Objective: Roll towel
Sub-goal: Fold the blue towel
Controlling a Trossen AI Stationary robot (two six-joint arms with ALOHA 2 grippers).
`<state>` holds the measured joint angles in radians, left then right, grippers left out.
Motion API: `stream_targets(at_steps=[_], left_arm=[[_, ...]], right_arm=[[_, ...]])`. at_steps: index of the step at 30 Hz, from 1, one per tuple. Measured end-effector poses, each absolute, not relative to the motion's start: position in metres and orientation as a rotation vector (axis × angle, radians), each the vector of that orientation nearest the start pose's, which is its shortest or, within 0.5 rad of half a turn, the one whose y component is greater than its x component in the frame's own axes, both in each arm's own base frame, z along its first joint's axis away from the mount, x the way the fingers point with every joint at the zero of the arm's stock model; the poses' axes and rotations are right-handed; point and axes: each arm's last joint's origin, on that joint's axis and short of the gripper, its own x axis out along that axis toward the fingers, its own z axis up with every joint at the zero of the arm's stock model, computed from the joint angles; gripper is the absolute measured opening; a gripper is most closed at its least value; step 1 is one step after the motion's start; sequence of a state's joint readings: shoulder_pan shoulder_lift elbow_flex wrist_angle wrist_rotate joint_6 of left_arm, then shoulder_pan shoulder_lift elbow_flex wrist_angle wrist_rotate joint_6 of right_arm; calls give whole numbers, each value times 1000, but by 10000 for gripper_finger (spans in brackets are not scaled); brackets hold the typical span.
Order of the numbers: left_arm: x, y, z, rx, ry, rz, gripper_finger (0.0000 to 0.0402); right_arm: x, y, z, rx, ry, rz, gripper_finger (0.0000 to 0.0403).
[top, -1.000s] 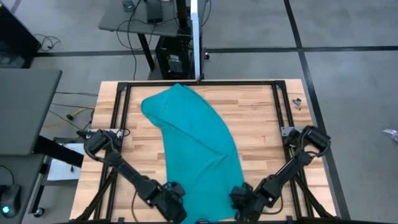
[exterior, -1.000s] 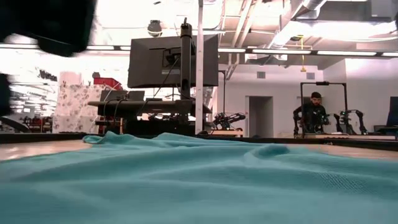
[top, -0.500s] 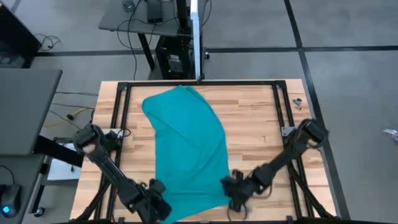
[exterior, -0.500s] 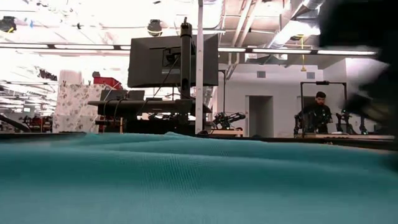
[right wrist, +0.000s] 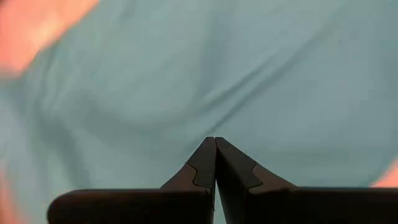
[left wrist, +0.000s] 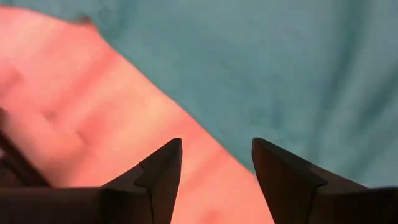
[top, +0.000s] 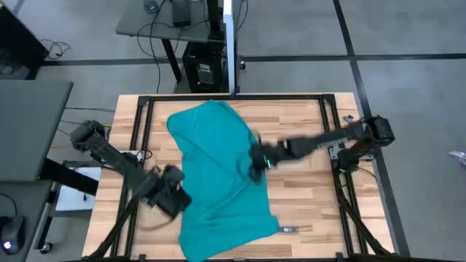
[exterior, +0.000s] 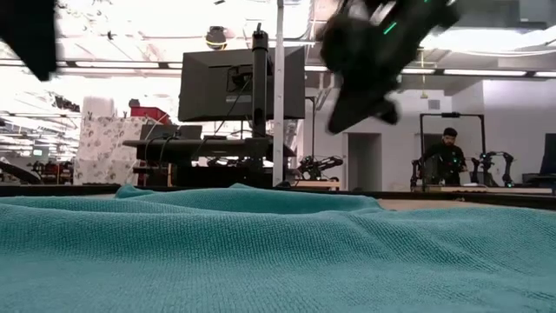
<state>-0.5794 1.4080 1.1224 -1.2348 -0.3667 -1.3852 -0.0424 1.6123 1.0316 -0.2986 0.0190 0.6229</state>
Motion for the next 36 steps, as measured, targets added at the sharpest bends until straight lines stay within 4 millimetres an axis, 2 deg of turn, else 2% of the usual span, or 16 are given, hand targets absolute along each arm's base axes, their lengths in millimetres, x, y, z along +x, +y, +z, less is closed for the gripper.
stream_targets(at_steps=[5,8,12,15,19,26,32,36], left_arm=[[198,-68,242,-533,1078,594,179],[196,-44,231,-595,1005,556,179],[203,-25,225,-651,912,490,179],[209,-15,226,-640,887,452,179],[211,-2,222,-638,899,500,179],[212,6,220,-678,896,553,179],[212,8,220,-699,889,570,179],[212,8,220,-714,885,578,179]], right_arm=[[321,-105,200,727,756,-534,0],[321,-152,192,820,682,-545,0],[343,-189,187,877,703,-447,0],[365,-211,190,812,774,-387,0],[387,-242,198,704,850,-356,0],[403,-290,182,715,913,-359,0],[412,-302,152,798,1000,-305,0],[412,-309,145,855,997,-270,0]])
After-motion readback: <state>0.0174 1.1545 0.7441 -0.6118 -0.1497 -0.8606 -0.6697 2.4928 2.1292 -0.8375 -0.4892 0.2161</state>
